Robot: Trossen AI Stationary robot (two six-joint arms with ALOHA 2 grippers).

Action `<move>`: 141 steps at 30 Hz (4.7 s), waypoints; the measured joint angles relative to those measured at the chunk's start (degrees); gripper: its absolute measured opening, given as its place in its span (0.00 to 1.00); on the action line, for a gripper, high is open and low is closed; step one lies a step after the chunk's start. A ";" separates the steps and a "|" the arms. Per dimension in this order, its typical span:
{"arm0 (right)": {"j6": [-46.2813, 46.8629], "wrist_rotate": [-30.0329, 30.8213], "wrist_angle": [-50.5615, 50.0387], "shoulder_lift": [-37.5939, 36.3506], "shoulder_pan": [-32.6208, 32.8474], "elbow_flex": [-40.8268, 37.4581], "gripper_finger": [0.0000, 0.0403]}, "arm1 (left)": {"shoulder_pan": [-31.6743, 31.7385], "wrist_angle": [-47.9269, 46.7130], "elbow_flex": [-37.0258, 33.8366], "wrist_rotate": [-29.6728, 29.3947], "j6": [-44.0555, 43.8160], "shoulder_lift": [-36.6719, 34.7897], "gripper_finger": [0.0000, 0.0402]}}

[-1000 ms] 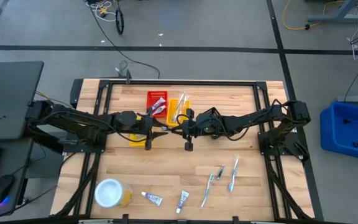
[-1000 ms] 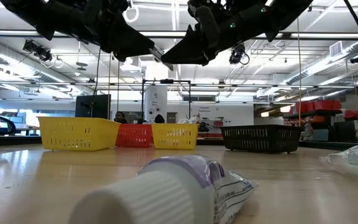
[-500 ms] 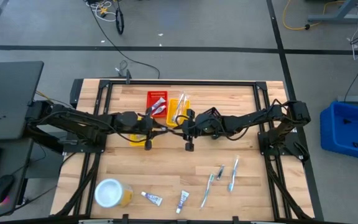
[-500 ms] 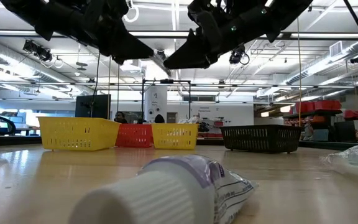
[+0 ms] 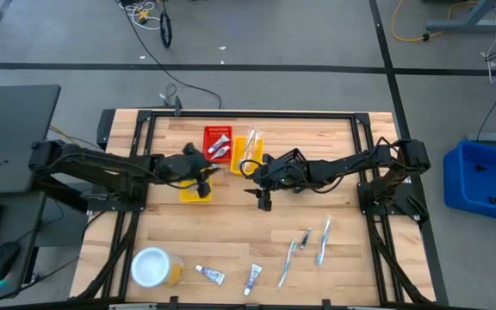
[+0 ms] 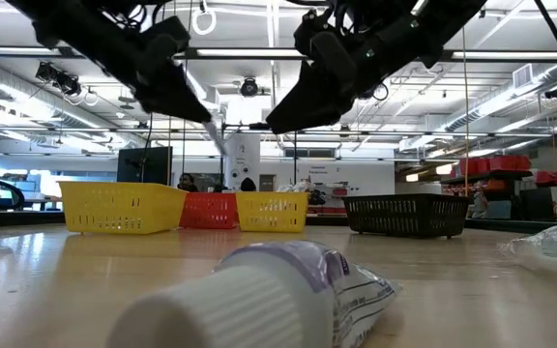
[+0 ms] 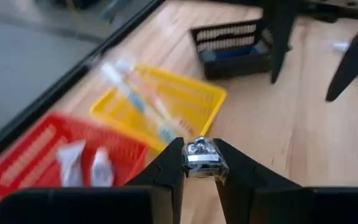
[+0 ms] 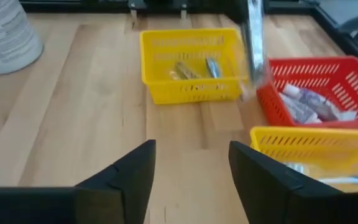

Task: Pick & Place Travel size toiletries
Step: Put the nail cutter into the left yellow bin, then put the toothpaste into the red bin

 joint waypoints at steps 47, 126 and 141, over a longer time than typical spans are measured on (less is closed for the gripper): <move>1.72 -0.19 -1.64 0.00 0.00 -0.02 0.47 | -0.09 -13.63 -4.70 10.27 -14.83 -1.39 0.42; 10.84 -0.08 -8.51 -0.07 0.17 -0.24 0.36 | -35.85 -38.00 45.18 28.65 -17.13 52.16 0.55; 10.84 -0.09 -8.51 -0.07 0.19 -0.24 0.40 | -35.78 -36.78 42.49 26.70 -18.03 51.92 0.29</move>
